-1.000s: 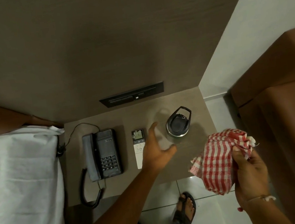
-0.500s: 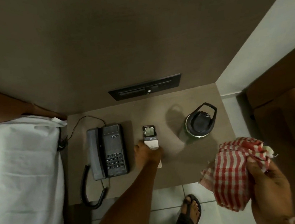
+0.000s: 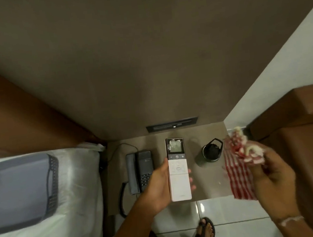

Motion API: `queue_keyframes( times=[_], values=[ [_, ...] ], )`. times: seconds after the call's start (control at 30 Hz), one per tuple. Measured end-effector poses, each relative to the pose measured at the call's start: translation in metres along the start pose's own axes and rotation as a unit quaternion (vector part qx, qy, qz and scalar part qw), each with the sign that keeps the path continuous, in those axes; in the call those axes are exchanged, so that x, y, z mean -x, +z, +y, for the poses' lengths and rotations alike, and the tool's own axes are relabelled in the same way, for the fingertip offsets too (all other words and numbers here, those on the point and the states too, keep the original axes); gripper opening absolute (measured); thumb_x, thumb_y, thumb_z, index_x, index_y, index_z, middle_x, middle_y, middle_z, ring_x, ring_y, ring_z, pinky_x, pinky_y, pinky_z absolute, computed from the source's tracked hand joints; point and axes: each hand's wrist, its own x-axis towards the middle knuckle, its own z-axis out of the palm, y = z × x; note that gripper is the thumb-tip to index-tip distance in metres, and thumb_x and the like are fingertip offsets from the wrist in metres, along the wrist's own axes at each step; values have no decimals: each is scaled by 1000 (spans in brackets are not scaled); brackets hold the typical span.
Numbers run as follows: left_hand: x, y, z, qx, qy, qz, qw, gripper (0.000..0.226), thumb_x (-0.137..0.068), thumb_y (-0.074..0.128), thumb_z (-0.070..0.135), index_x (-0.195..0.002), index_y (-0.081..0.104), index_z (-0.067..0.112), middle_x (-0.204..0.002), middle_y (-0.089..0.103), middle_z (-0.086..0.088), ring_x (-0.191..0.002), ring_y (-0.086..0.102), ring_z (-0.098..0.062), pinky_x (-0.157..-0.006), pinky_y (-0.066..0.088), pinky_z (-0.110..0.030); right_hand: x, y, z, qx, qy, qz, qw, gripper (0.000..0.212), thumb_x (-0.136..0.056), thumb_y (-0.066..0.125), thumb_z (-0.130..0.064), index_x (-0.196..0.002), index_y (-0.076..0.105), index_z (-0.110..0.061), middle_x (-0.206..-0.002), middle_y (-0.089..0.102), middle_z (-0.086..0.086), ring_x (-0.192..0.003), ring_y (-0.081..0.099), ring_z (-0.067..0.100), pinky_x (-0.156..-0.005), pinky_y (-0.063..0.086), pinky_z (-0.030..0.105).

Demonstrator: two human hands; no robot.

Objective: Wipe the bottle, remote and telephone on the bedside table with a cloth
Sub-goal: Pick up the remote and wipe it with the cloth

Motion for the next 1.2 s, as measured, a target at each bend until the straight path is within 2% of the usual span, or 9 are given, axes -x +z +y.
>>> queue_keyframes(
  times=[0.1,0.23,0.33,0.4,0.63,0.73,0.83,1.1,1.2],
  values=[
    [53,30,14,-4,13,-45,999,62,-97,49,55,-129,65,5,-112,69,-20,-97,68,-33,-93,54,-53,-4,18,-56,96,-180,-90,975,33,-93,54,-34,-126,59,-30,-125,64,-14,-112,60,2,-85,52,18],
    [103,56,21,-40,32,-47,998,56,-89,64,50,-118,72,3,-109,72,-23,-92,71,-35,-82,59,-48,-20,57,-113,283,-415,-195,843,46,-81,68,-37,-124,62,-22,-135,57,0,-127,51,19,-105,39,35],
    [129,63,23,-28,52,-51,997,44,-79,71,40,-103,78,4,-98,74,-23,-81,74,-35,-71,61,-43,-20,77,-136,350,-502,-264,745,56,-66,85,-30,-118,66,-21,-132,60,4,-124,53,28,-105,38,45],
    [139,62,27,-6,63,-49,997,46,-81,68,43,-102,77,3,-95,73,-23,-78,73,-34,-69,61,-41,-20,76,-141,357,-525,-270,724,60,-63,86,-30,-118,67,-19,-130,62,5,-121,56,30,-103,36,49],
    [160,60,42,28,90,-38,995,56,-88,58,52,-114,74,6,-102,72,-23,-82,71,-34,-72,59,-41,-26,38,-156,383,-495,-279,728,66,-50,93,-24,-111,71,-15,-120,67,9,-109,64,32,-82,54,52],
    [164,58,48,49,100,-53,992,57,-91,56,51,-122,70,6,-107,70,-22,-87,70,-33,-74,59,-42,-33,18,-164,342,-413,-256,804,63,-54,91,-11,-113,70,-17,-121,67,8,-111,63,32,-78,57,50],
    [162,59,49,44,99,-58,992,58,-93,56,50,-129,67,6,-113,70,-23,-94,70,-34,-81,58,-43,-37,23,-182,270,-373,-169,871,58,-66,82,-3,-119,66,-20,-125,63,3,-118,56,23,-91,52,40],
    [158,76,58,53,117,-29,991,51,-91,57,33,-135,61,7,-121,64,-23,-99,64,-36,-88,49,-42,4,92,-199,337,-390,-285,809,55,-61,87,-12,-112,70,-23,-127,63,8,-120,57,28,-99,39,40],
    [159,68,63,78,103,-41,991,53,-97,45,42,-132,64,6,-129,65,-23,-114,62,-38,-97,51,-48,22,88,-193,319,-359,-355,802,58,-59,87,-22,-113,67,-25,-124,63,15,-119,58,27,-104,36,19]
  ],
)
